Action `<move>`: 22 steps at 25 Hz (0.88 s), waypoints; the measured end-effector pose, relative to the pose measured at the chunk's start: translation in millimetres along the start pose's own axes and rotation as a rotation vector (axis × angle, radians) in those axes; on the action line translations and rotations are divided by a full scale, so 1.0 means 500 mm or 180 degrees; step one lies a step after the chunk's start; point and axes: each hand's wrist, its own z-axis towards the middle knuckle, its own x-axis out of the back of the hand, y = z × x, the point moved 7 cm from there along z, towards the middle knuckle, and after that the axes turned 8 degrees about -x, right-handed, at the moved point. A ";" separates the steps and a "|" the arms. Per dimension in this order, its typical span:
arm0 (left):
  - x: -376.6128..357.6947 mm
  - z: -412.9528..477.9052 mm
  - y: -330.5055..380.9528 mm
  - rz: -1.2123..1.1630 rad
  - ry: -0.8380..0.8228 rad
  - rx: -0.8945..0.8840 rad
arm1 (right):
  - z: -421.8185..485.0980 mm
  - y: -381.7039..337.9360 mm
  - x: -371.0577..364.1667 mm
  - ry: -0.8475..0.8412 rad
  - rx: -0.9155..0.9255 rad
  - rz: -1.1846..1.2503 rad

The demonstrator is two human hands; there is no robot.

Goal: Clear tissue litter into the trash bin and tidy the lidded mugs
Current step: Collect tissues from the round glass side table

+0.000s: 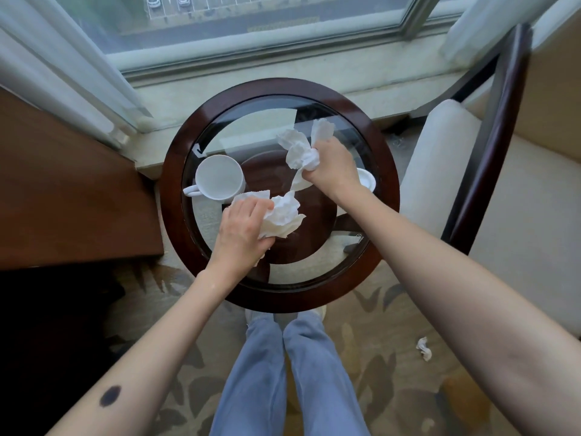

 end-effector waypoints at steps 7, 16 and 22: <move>0.114 0.022 0.119 0.0080 0.0110 -0.0688 | -0.129 0.023 0.194 0.0451 -0.0207 0.0393; 0.173 0.007 0.470 0.0108 0.0025 -0.2043 | -0.494 0.250 0.449 0.1402 -0.1141 0.0654; 0.127 -0.187 0.827 -0.0202 -0.0355 -0.3166 | -0.941 0.437 0.543 0.2061 -0.2058 0.0690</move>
